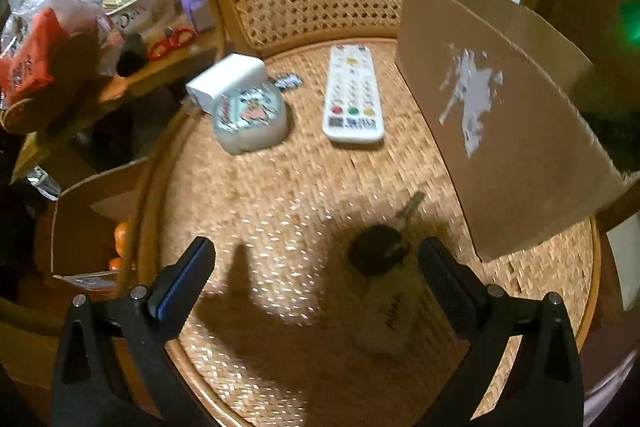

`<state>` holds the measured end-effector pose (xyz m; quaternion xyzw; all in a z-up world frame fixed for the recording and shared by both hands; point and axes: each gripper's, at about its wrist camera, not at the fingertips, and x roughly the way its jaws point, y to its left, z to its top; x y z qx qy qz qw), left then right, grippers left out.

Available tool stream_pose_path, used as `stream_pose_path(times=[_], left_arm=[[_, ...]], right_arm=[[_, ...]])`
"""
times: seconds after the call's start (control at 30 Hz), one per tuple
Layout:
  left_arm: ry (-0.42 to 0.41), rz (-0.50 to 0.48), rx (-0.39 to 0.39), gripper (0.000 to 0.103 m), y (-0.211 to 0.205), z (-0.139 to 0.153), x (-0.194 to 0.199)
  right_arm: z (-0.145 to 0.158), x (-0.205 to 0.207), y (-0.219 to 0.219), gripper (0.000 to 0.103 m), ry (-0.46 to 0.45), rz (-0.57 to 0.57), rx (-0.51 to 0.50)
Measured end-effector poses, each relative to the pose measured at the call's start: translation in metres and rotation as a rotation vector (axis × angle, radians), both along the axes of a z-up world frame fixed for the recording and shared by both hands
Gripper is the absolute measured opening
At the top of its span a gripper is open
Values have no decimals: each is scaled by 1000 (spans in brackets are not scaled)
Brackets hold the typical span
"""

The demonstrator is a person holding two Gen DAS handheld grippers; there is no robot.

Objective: Organize rigid objects
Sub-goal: 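Move the left gripper down to the black key fob with tag, then grasp the black key fob with the left gripper and lift it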

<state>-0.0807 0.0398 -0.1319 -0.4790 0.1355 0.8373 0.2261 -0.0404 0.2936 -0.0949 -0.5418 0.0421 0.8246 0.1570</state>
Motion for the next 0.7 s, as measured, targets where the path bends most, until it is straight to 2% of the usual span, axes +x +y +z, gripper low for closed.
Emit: stream_pose_path(times=[0.13, 0.27, 0.33, 0.37, 0.47, 0.5, 0.57, 0.6, 0.7], left_arm=[[-14, -52, 22, 100, 6, -1, 5], [-27, -80, 12, 88, 11, -4, 7], [-36, -90, 4, 86, 13, -8, 9], [-44, -100, -1, 80, 14, -11, 10], [-33, -144, 14, 70, 18, -11, 14], [-33, -161, 21, 58, 19, -11, 16], [-18, -180, 28, 45, 21, -9, 19], [-19, -189, 36, 33, 22, -9, 19], [-31, -173, 48, 26, 22, -8, 17]], right_arm=[[0, -1, -1, 7, 0, 1, 1], [0, -1, -1, 7, -1, 0, 0], [0, -1, -1, 7, -1, 0, 0], [0, -1, -1, 7, -1, 0, 1], [0, -1, -1, 7, -1, 0, 1], [0, -1, -1, 7, -1, -1, 1], [0, -1, -1, 7, -1, -1, 1], [0, -1, 0, 7, 0, -1, 1], [0, -1, 0, 7, 0, -2, -2]])
